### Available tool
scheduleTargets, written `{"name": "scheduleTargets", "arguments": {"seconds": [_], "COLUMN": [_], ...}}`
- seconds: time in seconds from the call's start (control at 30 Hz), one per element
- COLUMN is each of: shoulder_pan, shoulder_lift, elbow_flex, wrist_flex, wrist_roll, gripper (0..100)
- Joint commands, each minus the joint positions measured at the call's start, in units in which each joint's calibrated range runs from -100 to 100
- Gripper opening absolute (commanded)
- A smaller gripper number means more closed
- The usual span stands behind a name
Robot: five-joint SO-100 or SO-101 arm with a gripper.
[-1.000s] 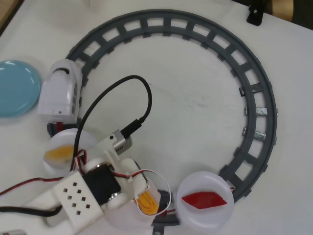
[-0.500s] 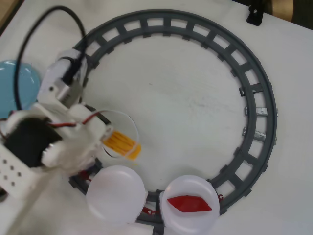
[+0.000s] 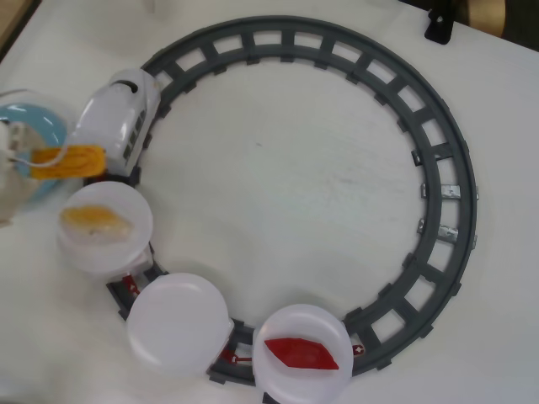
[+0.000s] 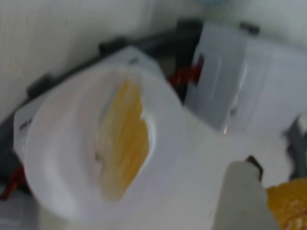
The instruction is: Pick up the sushi from the Shinkansen and put it on the blue dish
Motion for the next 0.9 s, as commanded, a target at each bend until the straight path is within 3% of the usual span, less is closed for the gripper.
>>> {"name": "scheduleTargets", "arguments": {"seconds": [0.0, 0.27, 0.63, 0.87], "shoulder_pan": [-10.9, -23.5, -23.8, -23.6], "shoulder_lift": [-0.2, -0.1, -0.1, 5.5], "elbow_flex": [-0.6, 13.2, 32.7, 34.4], "wrist_flex": [-2.3, -16.6, -38.6, -46.6], "wrist_roll": [1.1, 2.7, 5.1, 5.1], "gripper": [3, 3, 3, 3]}}
